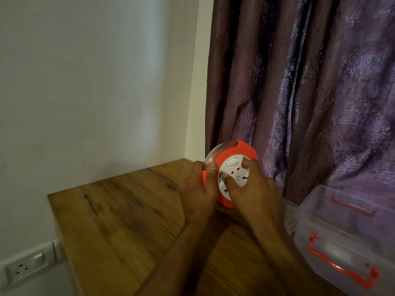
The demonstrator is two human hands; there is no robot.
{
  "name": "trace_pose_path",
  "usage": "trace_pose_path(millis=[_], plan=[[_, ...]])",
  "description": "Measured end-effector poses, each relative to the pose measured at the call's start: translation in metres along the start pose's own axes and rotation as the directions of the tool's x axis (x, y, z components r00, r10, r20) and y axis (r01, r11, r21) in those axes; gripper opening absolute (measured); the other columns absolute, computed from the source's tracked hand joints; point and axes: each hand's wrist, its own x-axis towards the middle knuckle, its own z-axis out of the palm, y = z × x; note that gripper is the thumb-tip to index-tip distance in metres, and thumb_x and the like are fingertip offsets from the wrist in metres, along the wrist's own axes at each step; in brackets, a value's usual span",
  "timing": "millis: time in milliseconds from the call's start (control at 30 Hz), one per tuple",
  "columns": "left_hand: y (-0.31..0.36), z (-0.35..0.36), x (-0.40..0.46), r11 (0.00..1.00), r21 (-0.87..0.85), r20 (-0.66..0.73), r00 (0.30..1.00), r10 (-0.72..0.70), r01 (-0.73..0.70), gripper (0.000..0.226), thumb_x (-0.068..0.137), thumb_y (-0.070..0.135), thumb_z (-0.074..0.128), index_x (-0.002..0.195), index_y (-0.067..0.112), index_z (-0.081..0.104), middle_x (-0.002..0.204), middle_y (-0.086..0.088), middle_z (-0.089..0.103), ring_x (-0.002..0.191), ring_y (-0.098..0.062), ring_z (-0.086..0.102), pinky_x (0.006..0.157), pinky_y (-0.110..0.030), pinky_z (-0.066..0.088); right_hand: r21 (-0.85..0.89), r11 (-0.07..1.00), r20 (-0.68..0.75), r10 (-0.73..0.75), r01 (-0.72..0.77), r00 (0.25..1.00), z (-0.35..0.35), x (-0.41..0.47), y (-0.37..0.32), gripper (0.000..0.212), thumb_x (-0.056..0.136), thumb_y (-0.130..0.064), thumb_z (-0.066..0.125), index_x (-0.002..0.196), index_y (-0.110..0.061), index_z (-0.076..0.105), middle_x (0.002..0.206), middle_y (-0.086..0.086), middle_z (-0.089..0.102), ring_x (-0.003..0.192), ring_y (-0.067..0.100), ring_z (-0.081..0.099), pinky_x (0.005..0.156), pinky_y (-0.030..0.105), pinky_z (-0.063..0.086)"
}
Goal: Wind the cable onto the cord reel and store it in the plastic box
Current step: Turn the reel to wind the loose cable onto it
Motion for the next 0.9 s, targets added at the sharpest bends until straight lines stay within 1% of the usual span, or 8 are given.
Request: trace_pose_path(millis=[133, 233, 333, 433, 533, 633, 767, 900], plan=[[0.002, 0.000, -0.001, 1.000, 0.005, 0.040, 0.999, 0.016, -0.016, 0.054, 0.090, 0.064, 0.035, 0.099, 0.018, 0.061, 0.081, 0.009, 0.069, 0.063, -0.005, 0.068, 0.056, -0.018, 0.057, 0.113, 0.989, 0.016, 0.097, -0.099, 0.995, 0.000, 0.002, 0.002, 0.057, 0.071, -0.071, 0.051, 0.113, -0.034, 0.042, 0.111, 0.008, 0.063, 0.102, 0.031, 0.056, 0.076, 0.037, 0.043], [0.003, -0.001, -0.002, 0.999, 0.012, 0.048, 0.998, 0.034, -0.034, 0.053, 0.089, 0.061, 0.036, 0.100, 0.015, 0.061, 0.081, 0.004, 0.071, 0.063, -0.008, 0.068, 0.056, -0.022, 0.059, 0.219, 0.961, 0.032, 0.163, -0.166, 0.986, 0.001, 0.004, 0.002, 0.057, 0.072, -0.068, 0.054, 0.111, -0.027, 0.045, 0.112, 0.007, 0.062, 0.098, 0.028, 0.058, 0.077, 0.037, 0.049], [0.003, 0.000, -0.003, 0.998, 0.024, 0.060, 0.996, 0.063, -0.065, 0.053, 0.090, 0.060, 0.037, 0.100, 0.014, 0.062, 0.082, 0.002, 0.072, 0.063, -0.009, 0.069, 0.054, -0.021, 0.059, 0.337, 0.909, 0.059, 0.239, -0.245, 0.969, 0.002, 0.007, 0.004, 0.055, 0.072, -0.066, 0.058, 0.104, -0.022, 0.049, 0.107, 0.005, 0.064, 0.089, 0.021, 0.058, 0.066, 0.029, 0.047], [0.001, 0.001, -0.004, 0.998, 0.022, 0.068, 0.996, 0.060, -0.061, 0.051, 0.090, 0.060, 0.039, 0.100, 0.015, 0.062, 0.082, 0.003, 0.072, 0.064, -0.009, 0.069, 0.055, -0.020, 0.058, 0.392, 0.877, 0.126, 0.248, -0.278, 0.960, 0.002, 0.009, 0.006, 0.059, 0.070, -0.071, 0.055, 0.099, -0.020, 0.053, 0.096, 0.005, 0.068, 0.089, 0.022, 0.063, 0.076, 0.037, 0.051], [0.001, 0.002, -0.003, 1.000, 0.017, 0.062, 0.998, 0.014, -0.016, 0.038, 0.092, 0.054, 0.042, 0.100, 0.021, 0.059, 0.083, 0.011, 0.068, 0.062, -0.001, 0.066, 0.054, -0.012, 0.053, 0.287, 0.928, 0.099, 0.217, -0.237, 0.971, -0.005, 0.007, 0.002, 0.053, 0.075, -0.068, 0.054, 0.103, -0.024, 0.048, 0.102, 0.006, 0.067, 0.091, 0.021, 0.059, 0.068, 0.031, 0.042], [0.003, 0.002, -0.002, 0.996, -0.050, 0.028, 0.997, -0.066, 0.068, 0.036, 0.094, 0.056, 0.039, 0.100, 0.025, 0.057, 0.077, 0.025, 0.062, 0.062, 0.008, 0.066, 0.050, -0.004, 0.049, 0.100, 0.994, -0.020, 0.046, -0.044, 0.999, -0.015, 0.004, -0.004, 0.050, 0.080, -0.062, 0.053, 0.111, -0.025, 0.043, 0.108, 0.006, 0.064, 0.090, 0.025, 0.057, 0.062, 0.028, 0.033], [0.003, 0.003, -0.003, 0.977, -0.134, 0.010, 0.986, -0.165, 0.165, 0.037, 0.090, 0.054, 0.037, 0.102, 0.026, 0.056, 0.078, 0.027, 0.061, 0.069, 0.018, 0.063, 0.050, -0.003, 0.047, -0.071, 0.986, -0.010, -0.155, 0.154, 0.988, -0.021, 0.001, -0.013, 0.055, 0.085, -0.054, 0.052, 0.132, -0.035, 0.029, 0.127, 0.005, 0.046, 0.104, 0.033, 0.056, 0.076, 0.039, 0.045], [0.001, 0.012, -0.012, 0.961, -0.169, 0.033, 0.976, -0.215, 0.218, 0.049, 0.089, 0.057, 0.035, 0.109, 0.021, 0.062, 0.086, 0.015, 0.069, 0.073, 0.006, 0.068, 0.055, -0.005, 0.051, -0.151, 0.968, 0.082, -0.188, 0.199, 0.979, -0.018, 0.000, -0.014, 0.052, 0.092, -0.047, 0.043, 0.139, -0.043, 0.021, 0.141, 0.004, 0.034, 0.118, 0.029, 0.049, 0.090, 0.042, 0.042]])
